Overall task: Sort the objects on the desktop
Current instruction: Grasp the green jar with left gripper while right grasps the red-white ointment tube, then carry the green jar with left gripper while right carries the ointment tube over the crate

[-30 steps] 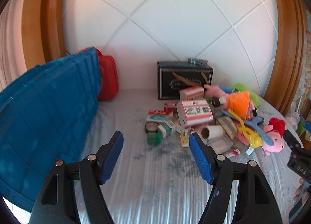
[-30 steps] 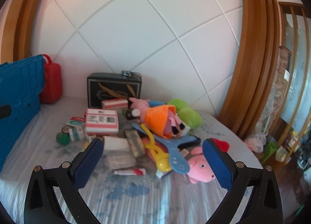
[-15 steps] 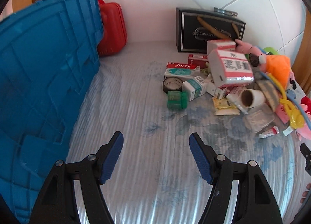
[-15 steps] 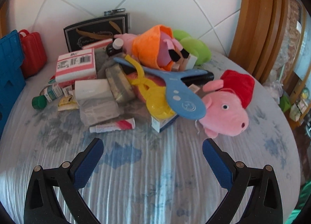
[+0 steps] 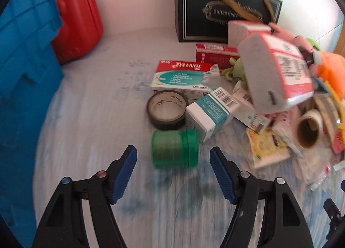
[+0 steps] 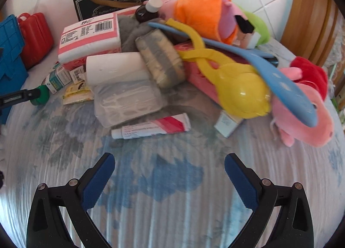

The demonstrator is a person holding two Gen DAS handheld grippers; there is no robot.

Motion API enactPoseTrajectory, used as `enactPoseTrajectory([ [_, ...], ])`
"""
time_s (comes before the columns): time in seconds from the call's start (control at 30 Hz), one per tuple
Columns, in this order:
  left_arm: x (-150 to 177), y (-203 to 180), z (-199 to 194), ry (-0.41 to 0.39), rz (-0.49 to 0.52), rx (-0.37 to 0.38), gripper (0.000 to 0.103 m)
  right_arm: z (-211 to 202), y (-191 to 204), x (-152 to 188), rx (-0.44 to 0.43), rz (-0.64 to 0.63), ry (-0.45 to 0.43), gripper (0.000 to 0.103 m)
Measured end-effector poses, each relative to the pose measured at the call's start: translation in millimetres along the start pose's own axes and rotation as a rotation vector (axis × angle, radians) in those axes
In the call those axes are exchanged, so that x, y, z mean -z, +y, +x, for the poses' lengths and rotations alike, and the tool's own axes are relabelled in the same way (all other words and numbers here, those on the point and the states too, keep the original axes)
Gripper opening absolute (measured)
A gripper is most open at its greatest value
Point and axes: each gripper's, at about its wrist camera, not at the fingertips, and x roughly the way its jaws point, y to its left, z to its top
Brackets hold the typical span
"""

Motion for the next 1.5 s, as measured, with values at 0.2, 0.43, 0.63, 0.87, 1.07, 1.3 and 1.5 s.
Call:
enactPoseTrajectory([
  [0.2,-3.1,-5.8,27.3,0.003,0.003,0.026,0.07,28.1,6.4,-12.5,-0.013,0.009,0.014,0.103],
  [0.43,1.4,-8.6,26.4,-0.035,0.018,0.069,0.058,40.8,13.8,-14.7,-0.02,-0.051,0.006,0.103],
  [0.63,3.9,-9.9,22.9,-0.031,0.027,0.081,0.046,40.1,11.4,-14.7,-0.023,-0.049,0.001,0.099],
  [0.87,7.6,-6.9,19.7,-0.011,0.01,0.077,0.045,37.6,18.6,-17.0,-0.018,-0.079,-0.008,0.095],
  [1.07,28.8,-3.9,-4.0,-0.02,-0.003,0.068,0.045,14.9,18.8,-17.1,-0.037,-0.078,-0.058,0.095],
  [1.3,41.3,-5.1,-55.5,-0.08,-0.01,0.079,0.045,-25.9,30.4,-19.6,-0.057,-0.11,-0.145,0.095],
  [1.5,49.4,-7.1,-117.4,-0.175,-0.003,0.072,0.045,-82.6,45.4,-20.2,-0.082,-0.171,-0.283,0.095],
])
